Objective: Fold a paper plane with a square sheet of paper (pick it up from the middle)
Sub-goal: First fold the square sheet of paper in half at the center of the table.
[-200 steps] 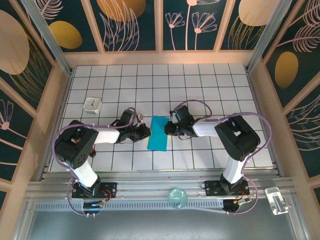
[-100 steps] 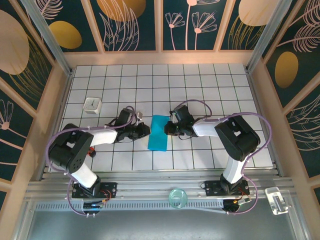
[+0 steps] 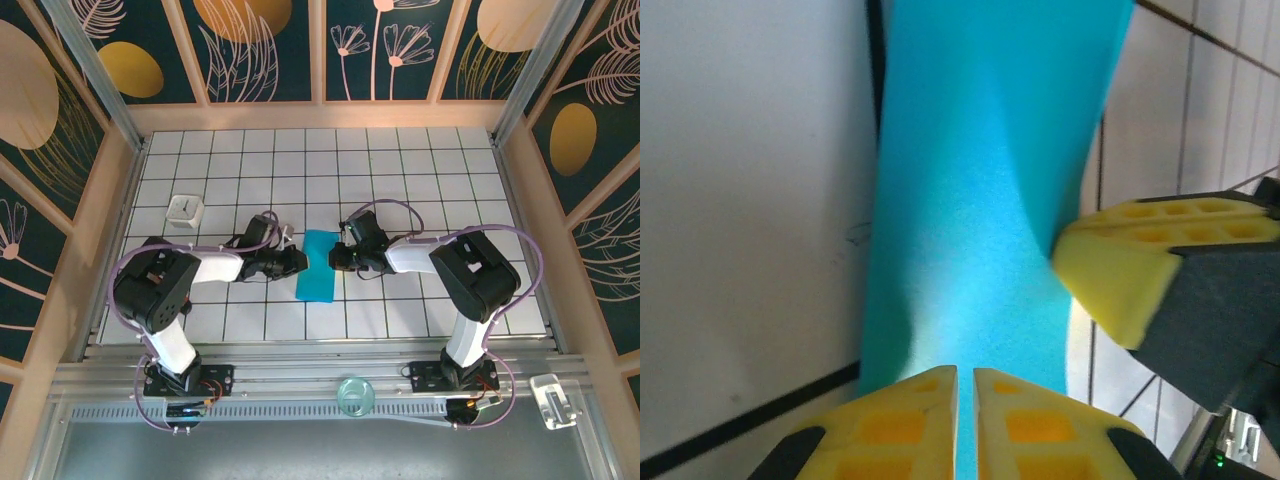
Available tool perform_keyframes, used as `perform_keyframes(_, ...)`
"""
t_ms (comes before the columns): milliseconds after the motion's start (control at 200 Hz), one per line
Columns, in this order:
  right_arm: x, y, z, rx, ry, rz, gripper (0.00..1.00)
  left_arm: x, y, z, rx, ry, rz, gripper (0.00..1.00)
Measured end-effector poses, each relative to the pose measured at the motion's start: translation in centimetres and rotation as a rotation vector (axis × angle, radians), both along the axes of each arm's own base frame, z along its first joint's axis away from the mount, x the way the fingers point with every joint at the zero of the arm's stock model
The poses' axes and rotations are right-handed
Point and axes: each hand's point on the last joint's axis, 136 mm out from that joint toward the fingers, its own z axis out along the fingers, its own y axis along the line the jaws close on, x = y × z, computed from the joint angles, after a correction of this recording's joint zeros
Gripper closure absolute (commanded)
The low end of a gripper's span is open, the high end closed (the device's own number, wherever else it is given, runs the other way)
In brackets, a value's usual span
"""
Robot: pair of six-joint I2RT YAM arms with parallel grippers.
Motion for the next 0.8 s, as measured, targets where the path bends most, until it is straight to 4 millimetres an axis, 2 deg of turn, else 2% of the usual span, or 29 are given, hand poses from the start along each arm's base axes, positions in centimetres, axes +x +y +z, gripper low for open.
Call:
perform_keyframes(110,-0.01,-0.01,-0.01,0.0,0.0,0.0,1.0,-0.06,0.21,-0.76,0.015,0.01,-0.005,0.91)
perform_keyframes(465,0.0,0.0,0.01,-0.001,0.001,0.0,1.0,-0.03,0.48,-0.88,0.026,-0.006,-0.022,0.95)
perform_keyframes(801,0.01,-0.06,0.0,-0.008,0.006,-0.002,1.0,-0.5,0.5,-0.12,0.012,-0.002,-0.025,0.83)
